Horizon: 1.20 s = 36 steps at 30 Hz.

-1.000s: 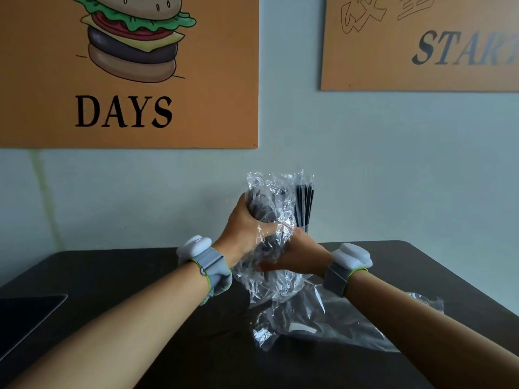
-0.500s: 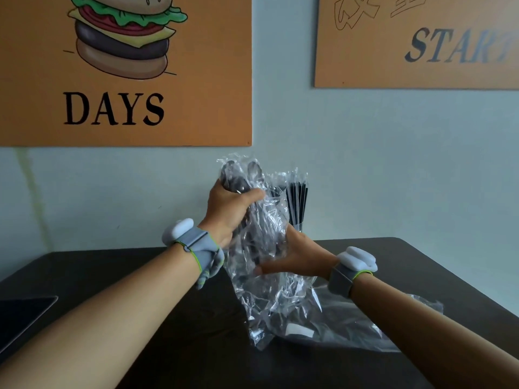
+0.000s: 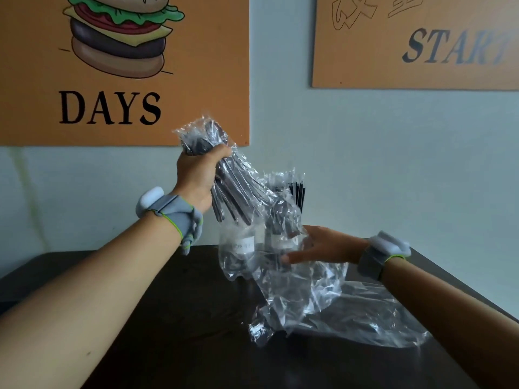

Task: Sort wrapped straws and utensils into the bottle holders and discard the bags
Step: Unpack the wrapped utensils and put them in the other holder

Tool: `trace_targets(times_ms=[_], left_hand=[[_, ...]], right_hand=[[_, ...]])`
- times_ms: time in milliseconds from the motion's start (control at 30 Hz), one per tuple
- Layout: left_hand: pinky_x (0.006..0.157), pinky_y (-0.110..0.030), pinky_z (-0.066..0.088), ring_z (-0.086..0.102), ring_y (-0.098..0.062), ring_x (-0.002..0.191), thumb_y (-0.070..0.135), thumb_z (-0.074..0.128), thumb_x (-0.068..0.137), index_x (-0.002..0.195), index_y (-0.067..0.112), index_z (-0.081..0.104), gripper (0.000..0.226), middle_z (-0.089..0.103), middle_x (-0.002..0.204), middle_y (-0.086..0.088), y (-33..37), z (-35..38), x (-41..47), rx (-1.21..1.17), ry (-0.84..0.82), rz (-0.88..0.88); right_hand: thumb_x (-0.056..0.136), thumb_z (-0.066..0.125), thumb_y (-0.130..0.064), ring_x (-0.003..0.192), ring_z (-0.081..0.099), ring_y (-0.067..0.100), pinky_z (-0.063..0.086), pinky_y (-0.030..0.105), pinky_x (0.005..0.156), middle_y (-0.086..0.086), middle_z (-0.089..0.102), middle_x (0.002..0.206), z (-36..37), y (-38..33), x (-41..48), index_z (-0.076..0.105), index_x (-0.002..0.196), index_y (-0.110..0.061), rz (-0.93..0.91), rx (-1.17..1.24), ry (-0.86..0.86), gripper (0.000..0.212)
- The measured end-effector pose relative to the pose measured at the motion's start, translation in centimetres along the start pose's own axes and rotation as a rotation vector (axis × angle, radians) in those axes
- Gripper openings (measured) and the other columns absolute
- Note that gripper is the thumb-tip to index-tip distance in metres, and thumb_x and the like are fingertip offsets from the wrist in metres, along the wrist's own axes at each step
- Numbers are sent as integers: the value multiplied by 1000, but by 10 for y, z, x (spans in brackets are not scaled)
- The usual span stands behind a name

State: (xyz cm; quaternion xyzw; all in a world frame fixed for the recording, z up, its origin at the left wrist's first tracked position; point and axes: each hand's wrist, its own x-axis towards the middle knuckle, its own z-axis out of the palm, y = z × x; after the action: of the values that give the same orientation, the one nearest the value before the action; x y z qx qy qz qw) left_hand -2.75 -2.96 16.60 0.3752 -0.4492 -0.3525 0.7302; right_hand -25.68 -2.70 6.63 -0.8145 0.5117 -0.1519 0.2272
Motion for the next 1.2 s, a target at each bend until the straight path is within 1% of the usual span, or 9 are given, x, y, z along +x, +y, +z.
trace_targets(times_ms=[167,300,467,633,800,867,933,1033,1200], left_hand=[[65,-32,43,52,-22,62,13,74,68,84,10,63,19,56,68,-3,3,-11,10,-11,57,-4],[53,-24,38,47,-20,55,15,74,69,90,9,63,25,55,71,-3,1,-21,14,-6,85,-5],[57,-25,40,48,-19,58,15,75,67,90,10,63,26,56,69,-2,-5,-33,19,-2,108,-9],[69,-35,42,50,-22,73,16,75,66,87,9,64,24,57,73,-5,-17,-36,21,26,119,-19],[69,-35,44,50,-23,73,15,75,65,84,9,61,25,53,67,-2,-31,-37,28,61,133,-4],[69,-34,44,50,-23,75,14,76,66,89,8,58,30,54,74,-5,-36,-35,33,58,164,11],[67,-29,44,52,-20,77,14,76,66,96,9,57,36,57,87,-6,-40,-31,38,68,207,20],[65,-23,43,54,-18,80,15,76,67,102,11,58,39,59,93,-3,-46,-22,45,86,230,47],[73,-24,47,57,-19,83,10,72,68,112,9,55,48,60,96,-1,-50,-4,54,211,184,161]], right_hand=[[57,52,-74,99,62,12,45,36,102,1,64,122,-36,1,-13,48,132,-23,80,-81,-72,91],[71,55,-64,83,67,10,50,21,75,0,73,99,-61,4,-21,61,110,-26,114,29,38,55],[66,61,-53,66,58,14,46,25,67,5,67,81,-71,29,-30,57,123,-11,149,633,282,72],[76,65,-51,73,63,20,50,34,71,11,63,97,-60,52,-26,51,125,-12,357,866,501,64],[78,61,-58,51,40,11,38,21,40,5,52,75,-41,71,-25,49,132,-7,663,556,481,76],[84,57,-53,70,52,19,55,30,68,12,57,93,-33,75,-23,43,136,1,700,604,402,76],[90,48,-51,108,55,30,44,36,102,19,53,128,-28,74,-22,31,143,2,696,786,327,77],[84,58,-52,88,59,21,51,28,77,15,57,129,-24,68,-18,43,138,-5,753,290,243,73],[83,64,-34,105,58,32,49,38,91,19,60,120,-27,44,9,57,115,-4,482,-73,794,45]])
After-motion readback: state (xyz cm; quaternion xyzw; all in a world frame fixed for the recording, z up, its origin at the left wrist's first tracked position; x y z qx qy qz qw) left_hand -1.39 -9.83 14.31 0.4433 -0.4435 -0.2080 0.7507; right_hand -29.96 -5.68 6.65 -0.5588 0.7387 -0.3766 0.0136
